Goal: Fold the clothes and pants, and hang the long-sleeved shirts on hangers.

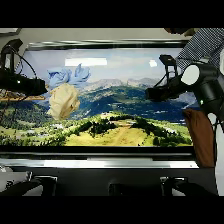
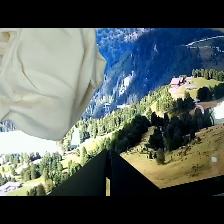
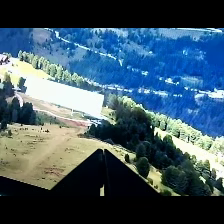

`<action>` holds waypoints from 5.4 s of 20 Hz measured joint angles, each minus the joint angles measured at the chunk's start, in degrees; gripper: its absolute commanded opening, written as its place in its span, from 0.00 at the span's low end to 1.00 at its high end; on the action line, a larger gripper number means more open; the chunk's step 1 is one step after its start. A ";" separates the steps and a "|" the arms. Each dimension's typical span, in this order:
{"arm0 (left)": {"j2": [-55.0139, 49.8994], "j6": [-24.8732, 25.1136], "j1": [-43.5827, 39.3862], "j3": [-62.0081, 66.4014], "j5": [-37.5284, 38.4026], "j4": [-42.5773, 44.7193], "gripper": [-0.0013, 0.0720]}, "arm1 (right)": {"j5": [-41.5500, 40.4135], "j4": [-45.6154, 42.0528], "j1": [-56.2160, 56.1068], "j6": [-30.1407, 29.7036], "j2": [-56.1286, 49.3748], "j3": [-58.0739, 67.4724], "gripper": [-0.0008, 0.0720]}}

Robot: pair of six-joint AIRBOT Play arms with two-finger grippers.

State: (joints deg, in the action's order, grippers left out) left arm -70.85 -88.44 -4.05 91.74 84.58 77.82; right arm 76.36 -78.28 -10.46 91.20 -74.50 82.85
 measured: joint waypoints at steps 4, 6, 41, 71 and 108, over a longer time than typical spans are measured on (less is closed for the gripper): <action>0.00 0.00 -0.02 0.00 0.02 -0.02 0.04 | 0.00 0.07 0.00 0.00 0.00 0.00 0.05; 0.00 -0.02 0.00 0.00 0.00 0.00 0.04 | 0.00 0.07 0.00 0.00 0.00 0.00 0.05; -23.91 -9.20 -4.90 3.63 -9.60 -9.73 0.04 | 9.20 -9.11 -0.02 11.10 0.28 0.00 0.06; -2.47 -6.40 6.84 -5.51 1.38 -7.98 0.79 | 3.13 2.75 21.42 17.18 0.96 -2.12 0.63; -13.99 17.64 15.96 -41.00 -31.56 -37.09 0.08 | -8.26 27.71 15.98 3.17 -7.96 -25.46 0.05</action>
State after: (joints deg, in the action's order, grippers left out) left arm -84.84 -70.81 11.90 50.74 53.01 40.73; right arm 68.10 -50.57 5.52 94.37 -82.46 57.39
